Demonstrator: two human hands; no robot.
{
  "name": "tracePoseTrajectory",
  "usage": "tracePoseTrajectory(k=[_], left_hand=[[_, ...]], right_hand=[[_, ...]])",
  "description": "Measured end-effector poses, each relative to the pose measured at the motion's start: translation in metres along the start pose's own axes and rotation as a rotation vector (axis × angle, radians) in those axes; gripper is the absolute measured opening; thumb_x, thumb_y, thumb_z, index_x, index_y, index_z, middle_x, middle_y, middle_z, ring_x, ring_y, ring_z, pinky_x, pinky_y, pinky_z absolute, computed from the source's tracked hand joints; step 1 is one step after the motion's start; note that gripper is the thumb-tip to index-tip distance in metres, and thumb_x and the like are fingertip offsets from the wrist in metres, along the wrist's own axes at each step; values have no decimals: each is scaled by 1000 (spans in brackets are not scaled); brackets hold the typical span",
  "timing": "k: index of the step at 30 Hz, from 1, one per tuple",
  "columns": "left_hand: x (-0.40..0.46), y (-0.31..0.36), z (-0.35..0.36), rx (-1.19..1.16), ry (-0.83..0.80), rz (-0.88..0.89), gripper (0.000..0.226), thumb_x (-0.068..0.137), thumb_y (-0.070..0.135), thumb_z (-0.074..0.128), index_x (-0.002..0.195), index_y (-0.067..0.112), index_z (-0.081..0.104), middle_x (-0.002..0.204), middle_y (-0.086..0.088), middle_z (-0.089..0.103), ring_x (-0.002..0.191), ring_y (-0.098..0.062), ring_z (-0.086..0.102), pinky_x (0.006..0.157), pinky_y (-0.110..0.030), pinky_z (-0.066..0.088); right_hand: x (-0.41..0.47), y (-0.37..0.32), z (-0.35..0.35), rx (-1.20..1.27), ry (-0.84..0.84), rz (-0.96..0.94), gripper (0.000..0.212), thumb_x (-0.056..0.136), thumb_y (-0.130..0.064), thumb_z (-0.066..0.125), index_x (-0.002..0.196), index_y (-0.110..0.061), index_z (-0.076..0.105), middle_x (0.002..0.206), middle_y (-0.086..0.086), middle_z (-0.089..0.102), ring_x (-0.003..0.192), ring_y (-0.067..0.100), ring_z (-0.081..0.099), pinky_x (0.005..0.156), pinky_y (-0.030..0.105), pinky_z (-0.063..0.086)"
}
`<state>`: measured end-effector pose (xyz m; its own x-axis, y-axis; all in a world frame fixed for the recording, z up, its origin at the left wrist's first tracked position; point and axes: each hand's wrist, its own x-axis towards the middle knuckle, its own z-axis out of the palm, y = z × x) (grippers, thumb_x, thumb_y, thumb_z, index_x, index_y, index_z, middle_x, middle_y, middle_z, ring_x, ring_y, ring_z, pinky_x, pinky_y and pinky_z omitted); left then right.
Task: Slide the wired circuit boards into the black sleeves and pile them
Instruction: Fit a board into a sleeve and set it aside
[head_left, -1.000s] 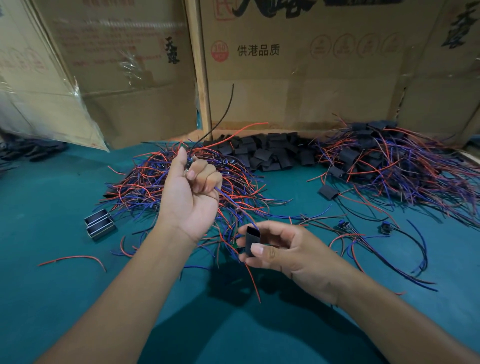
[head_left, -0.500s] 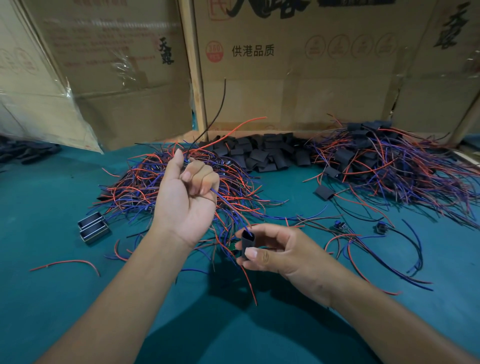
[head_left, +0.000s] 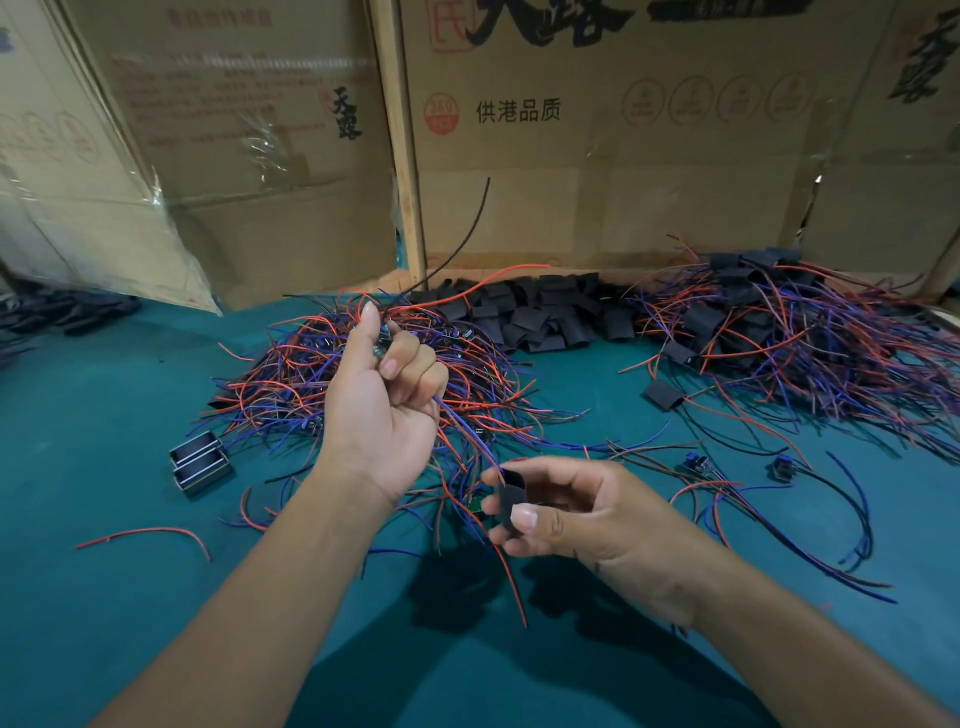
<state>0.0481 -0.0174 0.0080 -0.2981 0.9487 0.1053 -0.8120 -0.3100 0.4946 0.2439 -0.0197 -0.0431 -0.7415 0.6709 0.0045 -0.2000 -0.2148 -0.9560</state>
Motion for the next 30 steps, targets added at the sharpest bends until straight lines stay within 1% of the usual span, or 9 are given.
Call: tracePoseTrajectory(k=[3,7,10,14,19,24,27,30], left_hand=[[0,0,1,23,14,36,39,106,34,43,70,19,35,49,9,28,40,-8,21,39,-21,25],[0,0,4,56,8,73,37,105,34,44,71,20,35,51,8,27,42,-8,19,40,-21,25],[-1,-1,4,53,4,75,33,104,34,44,75,21,36,52,9,26,42,-8,19,40,-21,24],[0,-1,3,18,19,54,38,105,32,44,70,21,32,53,8,27,42,-8,18,41,-21,23],[1,-1,0,-8,64,43,37,105,31,44,72,21,32,54,8,25,43,-8,17,41,-21,22],[0,-4,1,67,88,76,38,105,33,43,71,21,32,56,7,24,44,-9,17,42,-21,23],[-1,-5,4,118,76,109,40,105,32,43,69,21,31,55,6,26,45,-9,17,44,-22,22],[-4,-5,8,167,44,158,39,106,31,42,69,20,33,53,6,27,46,-10,17,47,-23,21]], right_hand=[[0,0,1,-23,6,14,35,81,-9,73,115,-2,68,104,17,70,86,25,68,76,29,56],[1,1,3,-47,28,40,39,81,-4,73,118,4,63,99,18,70,81,24,68,72,29,56],[1,0,6,-52,32,54,43,78,-6,72,118,4,63,97,16,70,80,23,68,71,28,56],[1,0,6,-60,32,62,44,77,-8,70,119,2,63,99,14,70,82,24,68,73,28,56],[1,0,7,-79,37,57,43,77,-8,70,119,1,63,101,13,70,85,25,69,75,29,57],[0,0,9,-102,52,51,43,76,-11,72,117,0,64,97,13,70,83,23,69,73,29,57],[0,-1,10,-117,63,45,44,75,-13,73,116,1,65,95,14,70,82,24,69,73,29,57],[0,-2,11,-109,78,47,45,76,-11,77,117,2,63,96,16,69,80,25,69,71,30,57]])
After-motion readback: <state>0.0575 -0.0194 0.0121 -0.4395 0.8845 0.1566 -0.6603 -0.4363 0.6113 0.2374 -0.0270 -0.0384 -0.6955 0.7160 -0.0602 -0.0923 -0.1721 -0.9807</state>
